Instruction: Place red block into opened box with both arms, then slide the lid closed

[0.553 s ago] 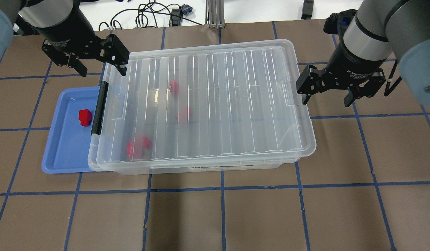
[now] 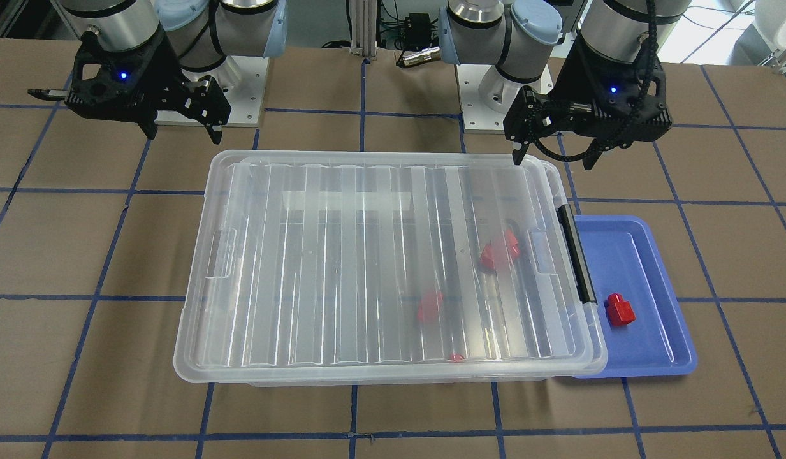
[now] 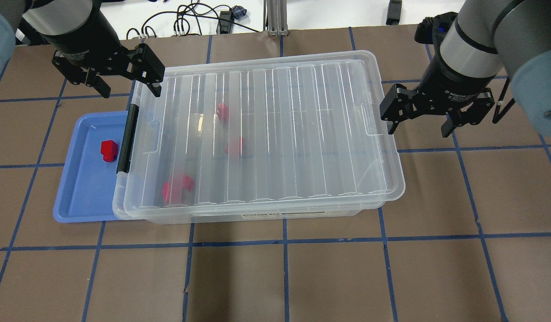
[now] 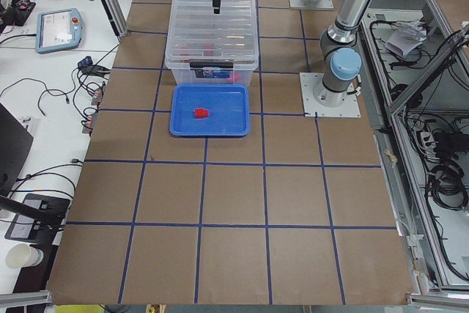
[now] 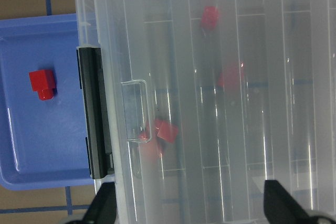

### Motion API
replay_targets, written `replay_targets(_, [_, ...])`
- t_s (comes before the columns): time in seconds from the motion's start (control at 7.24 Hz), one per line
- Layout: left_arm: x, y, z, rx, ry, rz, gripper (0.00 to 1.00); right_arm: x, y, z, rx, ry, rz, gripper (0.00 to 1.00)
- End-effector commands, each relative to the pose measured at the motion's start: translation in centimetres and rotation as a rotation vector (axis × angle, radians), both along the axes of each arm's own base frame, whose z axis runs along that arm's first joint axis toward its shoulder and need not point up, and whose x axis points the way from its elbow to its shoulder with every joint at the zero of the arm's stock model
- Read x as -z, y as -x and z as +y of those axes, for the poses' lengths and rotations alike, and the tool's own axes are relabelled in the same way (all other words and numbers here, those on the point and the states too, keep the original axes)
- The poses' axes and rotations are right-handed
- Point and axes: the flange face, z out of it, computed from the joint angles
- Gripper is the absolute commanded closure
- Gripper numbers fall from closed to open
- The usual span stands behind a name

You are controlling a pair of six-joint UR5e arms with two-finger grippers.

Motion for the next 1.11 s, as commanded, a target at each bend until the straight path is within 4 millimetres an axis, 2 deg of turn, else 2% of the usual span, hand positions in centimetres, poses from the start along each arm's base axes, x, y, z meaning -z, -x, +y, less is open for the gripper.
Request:
replay_targets(0.0, [0.1,0.1,0.0,0.002,-0.001,0.002,0.0,0.0,0.1,-0.3,-0.012,0.011,0.003,0.0])
replay_targets(0.28, [0.1,0.1,0.0,0.002,-0.001,0.002,0.0,0.3,0.1,-0.8,-0.012,0.019,-0.001,0.0])
replay_targets(0.55, [0.1,0.1,-0.1,0.002,-0.003,0.002,0.0,1.2,0.7,-4.3,0.003,0.132,0.002,0.0])
replay_targets(0.69, [0.1,0.1,-0.1,0.002,-0.003,0.002,0.0,1.9,0.7,-4.3,0.002,0.111,0.003,0.0])
replay_targets(0.83, [0.3,0.1,-0.3,0.002,-0.004,0.002,0.0,4.2,0.7,-3.9,0.004,0.076,0.005,0.0])
replay_targets(0.97, [0.4,0.1,-0.4,0.002,-0.006,0.002,0.0,7.5,0.7,-3.8,0.004,0.016,-0.001,0.0])
